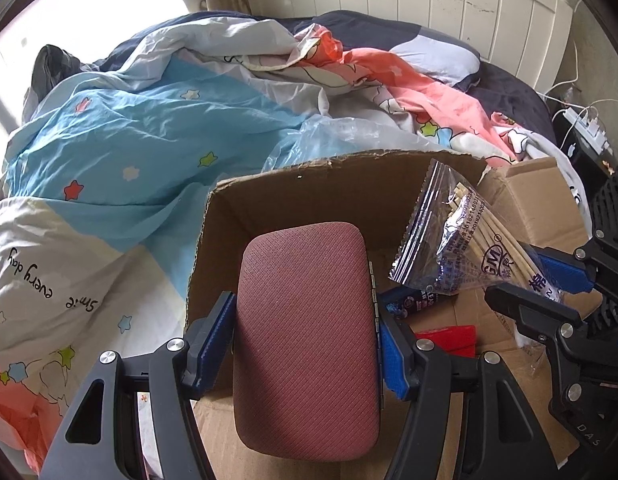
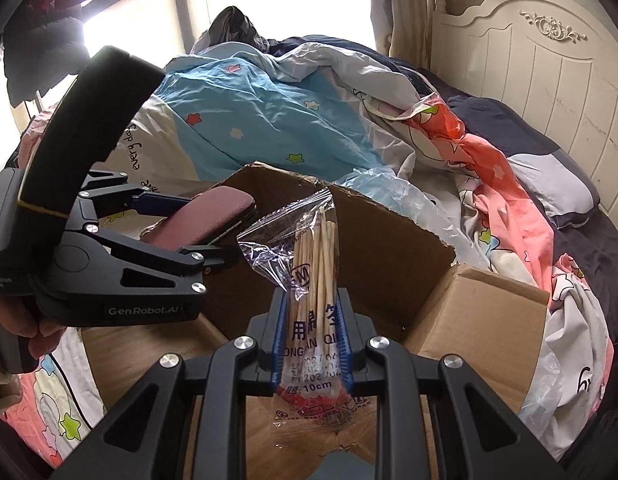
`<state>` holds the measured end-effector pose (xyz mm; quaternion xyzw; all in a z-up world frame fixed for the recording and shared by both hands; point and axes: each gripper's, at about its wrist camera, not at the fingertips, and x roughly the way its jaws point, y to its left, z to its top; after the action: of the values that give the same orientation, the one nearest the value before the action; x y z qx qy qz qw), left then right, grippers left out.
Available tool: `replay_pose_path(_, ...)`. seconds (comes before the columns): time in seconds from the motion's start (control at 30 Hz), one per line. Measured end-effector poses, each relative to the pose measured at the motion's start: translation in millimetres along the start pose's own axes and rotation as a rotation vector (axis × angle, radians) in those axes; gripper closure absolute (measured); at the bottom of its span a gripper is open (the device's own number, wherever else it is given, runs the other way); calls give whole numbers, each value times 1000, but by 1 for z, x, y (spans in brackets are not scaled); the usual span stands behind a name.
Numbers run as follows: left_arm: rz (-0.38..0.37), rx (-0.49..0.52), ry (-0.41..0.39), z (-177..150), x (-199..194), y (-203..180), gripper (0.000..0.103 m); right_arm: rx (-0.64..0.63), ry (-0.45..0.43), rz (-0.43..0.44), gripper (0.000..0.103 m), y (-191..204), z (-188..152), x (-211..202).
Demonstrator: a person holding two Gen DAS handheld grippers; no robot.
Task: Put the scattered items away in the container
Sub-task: 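Carry the maroon case and cotton-swab pack over the cardboard box with both grippers, then lower both items into the cardboard box and open both grippers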
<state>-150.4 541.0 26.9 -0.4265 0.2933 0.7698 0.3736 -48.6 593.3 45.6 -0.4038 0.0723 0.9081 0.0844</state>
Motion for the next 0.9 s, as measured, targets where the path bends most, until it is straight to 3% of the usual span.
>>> replay_pose_path(0.23, 4, 11, 42, 0, 7, -4, 38, -9, 57, -31, 82, 1, 4, 4)
replay_pose_path(0.43, 20, 45, 137, -1, 20, -9, 38, -12, 135, -90, 82, 0, 8, 7)
replay_pose_path(0.67, 14, 49, 190, -1, 27, -10, 38, 24, 202, -56, 82, -4, 9, 12)
replay_pose_path(0.9, 22, 56, 215, -1, 32, -10, 38, 32, 273, -79, 82, -4, 7, 25)
